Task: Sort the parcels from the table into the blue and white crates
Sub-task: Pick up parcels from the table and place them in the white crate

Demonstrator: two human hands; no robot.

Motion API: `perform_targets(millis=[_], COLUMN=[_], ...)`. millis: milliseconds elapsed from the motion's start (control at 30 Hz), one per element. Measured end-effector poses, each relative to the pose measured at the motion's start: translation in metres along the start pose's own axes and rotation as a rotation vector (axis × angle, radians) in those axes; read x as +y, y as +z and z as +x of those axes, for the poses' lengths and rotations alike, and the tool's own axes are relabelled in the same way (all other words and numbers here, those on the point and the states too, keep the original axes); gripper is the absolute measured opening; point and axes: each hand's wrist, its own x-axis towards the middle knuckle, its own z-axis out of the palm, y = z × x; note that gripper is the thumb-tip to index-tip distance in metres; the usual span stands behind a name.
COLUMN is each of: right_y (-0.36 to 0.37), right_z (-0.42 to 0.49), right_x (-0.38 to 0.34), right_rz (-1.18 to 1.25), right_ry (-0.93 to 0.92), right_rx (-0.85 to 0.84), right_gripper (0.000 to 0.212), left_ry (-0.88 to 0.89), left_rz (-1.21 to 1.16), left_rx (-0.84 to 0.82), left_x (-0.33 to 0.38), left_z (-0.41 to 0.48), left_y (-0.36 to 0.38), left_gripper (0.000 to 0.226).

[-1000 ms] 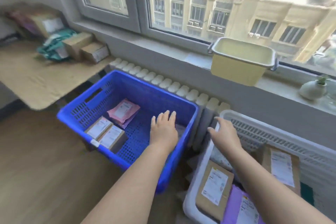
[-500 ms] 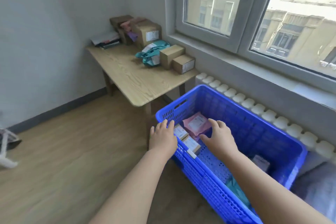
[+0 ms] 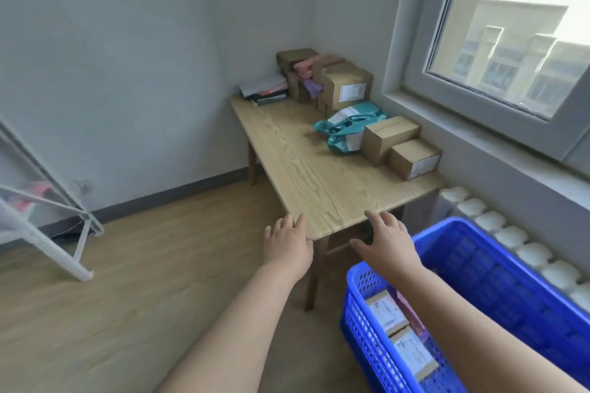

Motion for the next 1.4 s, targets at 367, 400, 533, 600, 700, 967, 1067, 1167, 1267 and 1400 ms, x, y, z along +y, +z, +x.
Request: perform_targets(millis=[367,400,533,600,700,967,1067,1167,1267,1400], right_y=[0.017,0.018,0.025,0.030,0.044,0.058,0.054,0.046,0.041,0.027], right_z=[0.167,0.177,0.238,0.270,0.329,0.429,0.467,0.516,0.560,0.607], right_x=[-0.078,-0.085,-0.118,-0.137,-0.179,-0.240,-0.246,-0.244,-0.238,-0.228], right_rz=[-0.026,-0.032,-0.049,-0.052,-0.017,0.008,0.008,0.045,0.092,0.133], right_ry=[-0.044,-0.047,-0.034,-0.015,0.049,0.164,0.189,0.212,0.218,0.266], right_rx=[-0.118,-0.118,-0.093,-0.057,-0.035,-0.005,0.017,0.048,0.088,0.108], right_gripper=[0.077,0.077,0.076,0.076,0.077,0.077,0.077,0.075,0.072,0.073], left_ry=[-0.005,0.009,0.078,0.118,0.177,0.265,0.277,0.331,0.349,0.372], left_rz=[0.001,-0.006,-0.018,-0.017,0.000,0.056,0.027,0.020,0.018,0.004], left_rx=[-0.004,-0.009,-0.016,-0.020,-0.025,-0.075,-0.114,-0.115,-0.120,-0.122], left_x=[-0.061,-0.066,-0.090,-0.106,-0.146,-0.206,-0.204,-0.192,-0.177,-0.150], left_z=[0.155,0.167,0.232,0.267,0.333,0.467,0.514,0.569,0.621,0.676], left_y=[-0.047,-0.049,-0.058,-0.069,-0.089,-0.123,-0.128,-0.133,-0.138,-0.148], left_gripper=[0.059,0.059,0.059,0.059,0.057,0.055,0.057,0.057,0.058,0.057])
